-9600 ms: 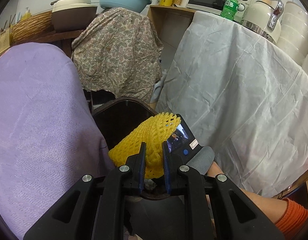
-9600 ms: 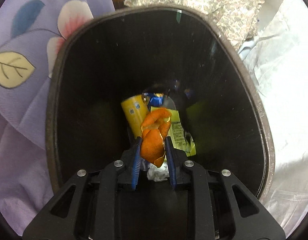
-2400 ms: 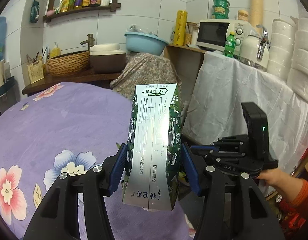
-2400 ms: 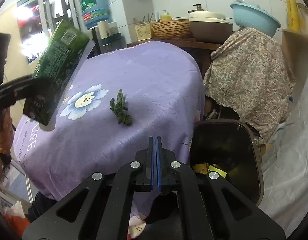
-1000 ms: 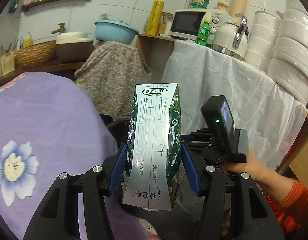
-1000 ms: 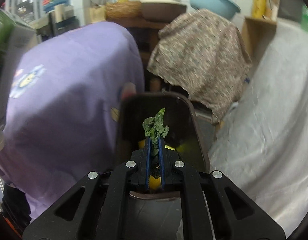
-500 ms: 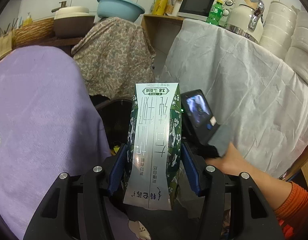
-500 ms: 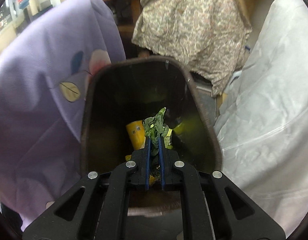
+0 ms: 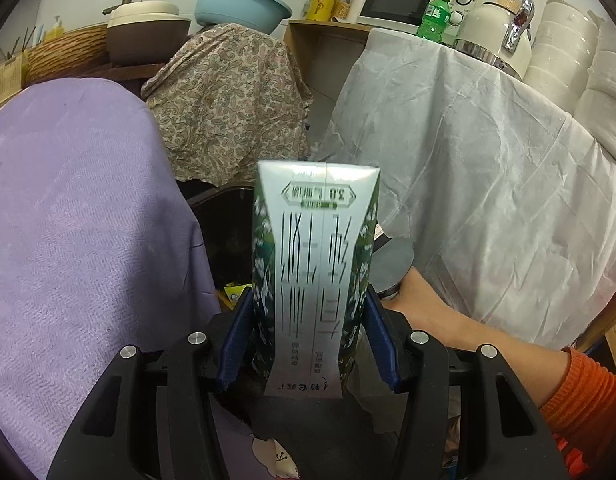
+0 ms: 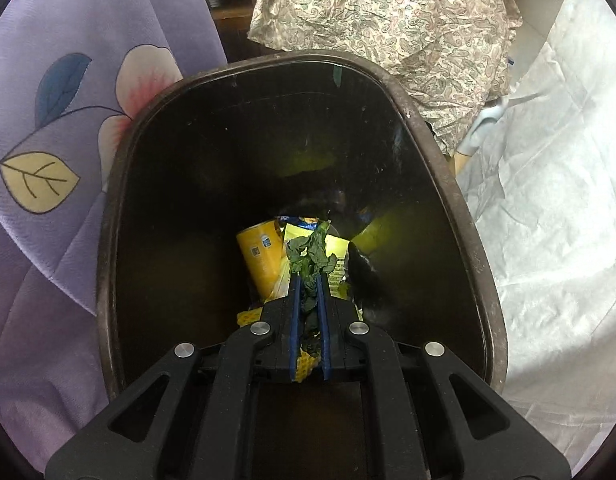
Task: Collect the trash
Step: 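Carry the green vegetable over the bin and open the right tool while the left tool carries the carton, then lower the milk carton into the bin and open the left tool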
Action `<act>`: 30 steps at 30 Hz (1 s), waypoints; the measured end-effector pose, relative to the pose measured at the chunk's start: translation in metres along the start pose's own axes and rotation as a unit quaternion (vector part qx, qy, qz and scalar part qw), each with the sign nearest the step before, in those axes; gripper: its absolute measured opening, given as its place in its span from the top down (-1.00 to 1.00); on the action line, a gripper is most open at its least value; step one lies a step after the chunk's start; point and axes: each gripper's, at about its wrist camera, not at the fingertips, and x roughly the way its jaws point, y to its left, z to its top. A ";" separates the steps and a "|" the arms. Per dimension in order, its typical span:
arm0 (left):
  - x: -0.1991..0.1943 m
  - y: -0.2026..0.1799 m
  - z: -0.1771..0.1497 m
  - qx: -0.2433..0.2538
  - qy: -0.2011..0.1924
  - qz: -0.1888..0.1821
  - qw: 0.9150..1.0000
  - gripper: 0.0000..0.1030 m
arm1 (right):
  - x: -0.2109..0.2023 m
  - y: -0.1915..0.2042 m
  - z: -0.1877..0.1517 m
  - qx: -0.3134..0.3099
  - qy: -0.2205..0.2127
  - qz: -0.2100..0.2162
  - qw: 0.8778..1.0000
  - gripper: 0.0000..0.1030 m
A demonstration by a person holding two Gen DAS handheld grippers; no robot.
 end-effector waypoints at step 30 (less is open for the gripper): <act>0.016 0.005 -0.003 -0.005 0.013 -0.003 1.000 -0.01 | -0.009 0.002 0.007 -0.017 -0.014 -0.021 1.000 0.20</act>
